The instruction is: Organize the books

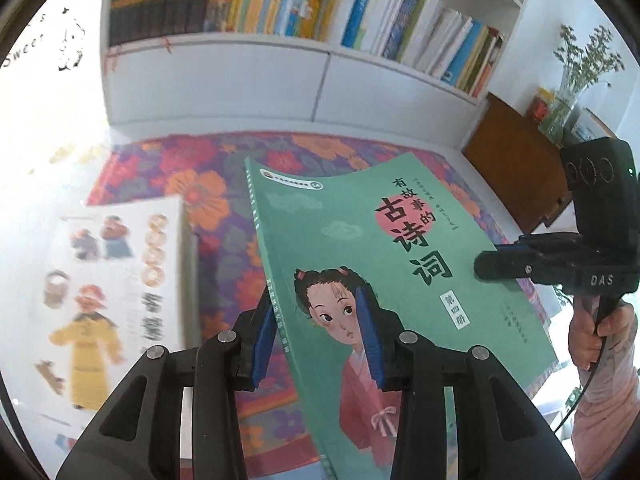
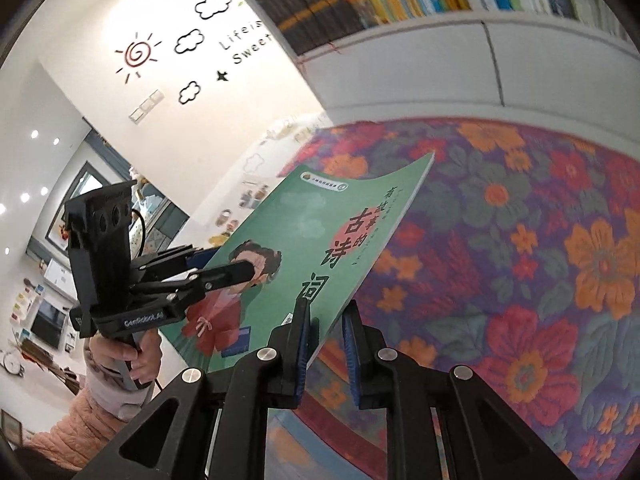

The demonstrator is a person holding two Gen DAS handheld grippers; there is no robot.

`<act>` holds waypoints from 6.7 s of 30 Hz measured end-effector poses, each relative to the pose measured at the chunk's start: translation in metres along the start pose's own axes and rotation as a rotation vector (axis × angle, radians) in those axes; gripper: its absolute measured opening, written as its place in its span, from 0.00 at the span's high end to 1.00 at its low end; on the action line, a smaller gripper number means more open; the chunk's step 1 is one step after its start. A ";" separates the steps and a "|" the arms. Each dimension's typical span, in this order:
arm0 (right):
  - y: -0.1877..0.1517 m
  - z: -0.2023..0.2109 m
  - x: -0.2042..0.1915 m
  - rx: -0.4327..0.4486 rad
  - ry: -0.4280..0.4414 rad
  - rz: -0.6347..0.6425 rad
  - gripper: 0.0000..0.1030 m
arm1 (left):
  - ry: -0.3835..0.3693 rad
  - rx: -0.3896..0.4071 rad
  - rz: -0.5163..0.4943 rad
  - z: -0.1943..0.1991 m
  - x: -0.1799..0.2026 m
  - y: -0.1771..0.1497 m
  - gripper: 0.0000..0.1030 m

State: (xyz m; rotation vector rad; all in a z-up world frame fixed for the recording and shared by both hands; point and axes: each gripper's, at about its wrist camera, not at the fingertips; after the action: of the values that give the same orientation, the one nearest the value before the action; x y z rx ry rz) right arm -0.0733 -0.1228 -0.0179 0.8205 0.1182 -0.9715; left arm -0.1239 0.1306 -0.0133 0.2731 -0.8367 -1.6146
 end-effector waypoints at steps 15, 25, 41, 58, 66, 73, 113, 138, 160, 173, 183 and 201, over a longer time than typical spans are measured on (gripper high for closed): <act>0.056 -0.050 -0.100 0.010 0.001 0.148 0.84 | 0.090 0.068 0.058 0.068 -0.086 0.013 0.66; 0.069 -0.129 -0.138 -0.013 -0.020 0.192 0.84 | 0.138 0.007 0.116 0.058 -0.159 0.003 0.66; 0.050 -0.196 -0.136 -0.099 -0.074 0.138 0.81 | 0.226 -0.092 0.074 0.025 -0.177 -0.017 0.53; 0.051 -0.186 -0.138 -0.103 -0.225 0.060 0.03 | 0.458 -0.029 0.091 0.056 -0.171 -0.019 0.24; 0.040 -0.127 -0.131 -0.020 -0.288 0.057 0.03 | 0.481 0.036 0.049 0.071 -0.115 -0.025 0.07; -0.001 -0.055 -0.122 0.148 -0.378 -0.011 0.03 | 0.453 0.123 0.013 0.063 -0.052 -0.040 0.01; -0.079 -0.013 -0.122 0.177 -0.723 -0.019 0.00 | 0.287 0.062 0.034 0.036 0.018 -0.088 0.01; -0.079 -0.016 -0.127 0.171 -0.716 -0.020 0.00 | 0.300 0.066 0.031 0.040 0.015 -0.089 0.01; -0.078 -0.014 -0.132 0.180 -0.702 -0.029 0.00 | 0.296 0.081 0.032 0.045 0.014 -0.088 0.01; -0.078 -0.015 -0.132 0.172 -0.680 -0.036 0.00 | 0.307 0.086 0.041 0.045 0.010 -0.087 0.01; -0.078 -0.015 -0.136 0.174 -0.691 -0.025 0.00 | 0.298 0.090 0.045 0.046 0.011 -0.087 0.01; -0.079 -0.007 -0.130 0.180 -0.706 -0.048 0.00 | 0.293 0.089 0.038 0.041 0.020 -0.086 0.01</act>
State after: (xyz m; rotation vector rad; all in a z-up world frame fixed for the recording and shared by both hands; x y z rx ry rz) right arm -0.2086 -0.0522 -0.0109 0.5967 -0.5659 -1.2784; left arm -0.2192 0.1271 -0.0342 0.5400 -0.6838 -1.4596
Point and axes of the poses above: each gripper's, at about its wrist camera, not at the fingertips, and z roughly against the way its jaws point, x to its right, y to its top, and after that the axes turned 3 degrees about -y, right-handed
